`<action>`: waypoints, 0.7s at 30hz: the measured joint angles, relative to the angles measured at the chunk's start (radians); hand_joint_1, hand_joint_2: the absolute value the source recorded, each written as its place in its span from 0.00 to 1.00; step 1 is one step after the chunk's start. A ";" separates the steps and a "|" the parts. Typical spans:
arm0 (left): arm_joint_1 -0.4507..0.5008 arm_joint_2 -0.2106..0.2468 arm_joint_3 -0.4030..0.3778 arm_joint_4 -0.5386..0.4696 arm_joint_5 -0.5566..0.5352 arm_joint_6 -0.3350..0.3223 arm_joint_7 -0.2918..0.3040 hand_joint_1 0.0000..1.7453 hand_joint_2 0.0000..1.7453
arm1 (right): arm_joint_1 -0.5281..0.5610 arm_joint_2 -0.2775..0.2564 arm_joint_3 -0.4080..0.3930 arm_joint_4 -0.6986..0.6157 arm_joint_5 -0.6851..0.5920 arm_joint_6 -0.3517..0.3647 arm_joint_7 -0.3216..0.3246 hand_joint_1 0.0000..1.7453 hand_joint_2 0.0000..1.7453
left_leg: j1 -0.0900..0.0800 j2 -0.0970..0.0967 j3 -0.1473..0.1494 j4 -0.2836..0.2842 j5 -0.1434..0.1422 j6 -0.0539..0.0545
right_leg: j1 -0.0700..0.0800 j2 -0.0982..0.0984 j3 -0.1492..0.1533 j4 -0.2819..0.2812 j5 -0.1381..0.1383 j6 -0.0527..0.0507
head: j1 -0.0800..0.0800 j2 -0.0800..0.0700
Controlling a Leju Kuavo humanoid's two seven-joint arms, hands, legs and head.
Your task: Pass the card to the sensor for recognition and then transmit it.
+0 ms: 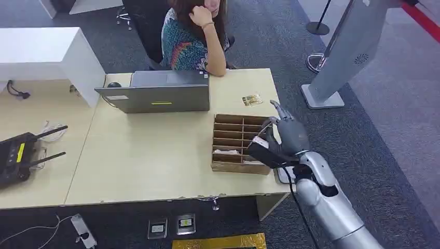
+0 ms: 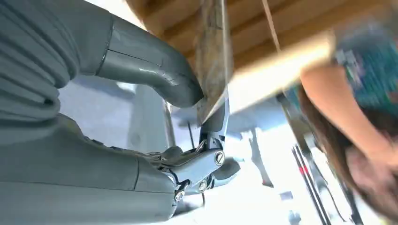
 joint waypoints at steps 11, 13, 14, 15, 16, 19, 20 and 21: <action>-0.032 -0.002 -0.026 0.000 -0.033 -0.016 0.015 0.00 0.00 | -0.228 -0.006 -0.084 0.003 -0.022 0.035 -0.095 1.00 1.00 | 0.000 0.000 -0.001 0.000 0.000 0.000 | 0.000 0.000 0.000 0.000 0.000 0.000 | 0.000 0.000; -0.036 -0.002 -0.033 0.000 -0.037 -0.024 0.020 0.00 0.00 | -0.272 -0.005 -0.083 0.033 -0.030 0.042 -0.112 1.00 1.00 | 0.000 0.000 -0.001 0.000 0.000 0.000 | 0.000 0.000 0.000 0.000 0.000 0.000 | 0.000 0.000; -0.039 -0.003 -0.037 -0.002 -0.042 -0.029 0.021 0.00 0.00 | -0.298 -0.005 -0.082 0.057 -0.033 0.045 -0.122 1.00 1.00 | 0.000 0.000 -0.001 0.000 0.000 0.000 | 0.000 0.000 0.000 0.001 0.000 0.000 | 0.000 0.000; -0.043 -0.003 -0.043 -0.002 -0.045 -0.033 0.024 0.00 0.00 | -0.325 -0.002 -0.079 0.084 -0.039 0.046 -0.135 1.00 1.00 | 0.000 0.000 -0.002 0.000 0.000 0.000 | 0.000 -0.001 0.000 0.001 0.000 0.000 | 0.000 0.000; -0.048 -0.003 -0.047 -0.002 -0.048 -0.036 0.026 0.00 0.00 | -0.353 0.001 -0.077 0.112 -0.043 0.045 -0.148 1.00 1.00 | 0.000 0.000 -0.002 0.000 0.001 0.000 | 0.000 -0.001 0.000 0.001 0.000 0.000 | 0.000 0.000; -0.060 -0.004 -0.052 -0.002 -0.056 -0.051 0.033 0.00 0.00 | -0.452 0.023 -0.064 0.229 -0.047 0.031 -0.189 1.00 1.00 | 0.000 -0.001 -0.002 0.000 0.001 0.000 | 0.000 -0.001 0.000 0.001 0.000 0.000 | 0.000 0.000; -0.065 -0.004 -0.057 -0.003 -0.061 -0.055 0.035 0.00 0.00 | -0.491 0.031 -0.057 0.277 -0.047 0.023 -0.203 1.00 1.00 | 0.000 -0.001 -0.002 0.000 0.001 0.000 | 0.000 -0.001 0.000 0.001 0.000 0.000 | 0.000 0.000; -0.069 -0.004 -0.064 -0.003 -0.065 -0.059 0.038 0.00 0.00 | -0.527 0.042 -0.048 0.328 -0.045 0.018 -0.212 1.00 1.00 | 0.000 -0.001 -0.003 0.000 0.001 0.000 | 0.000 -0.001 0.000 0.001 0.000 0.000 | 0.000 0.000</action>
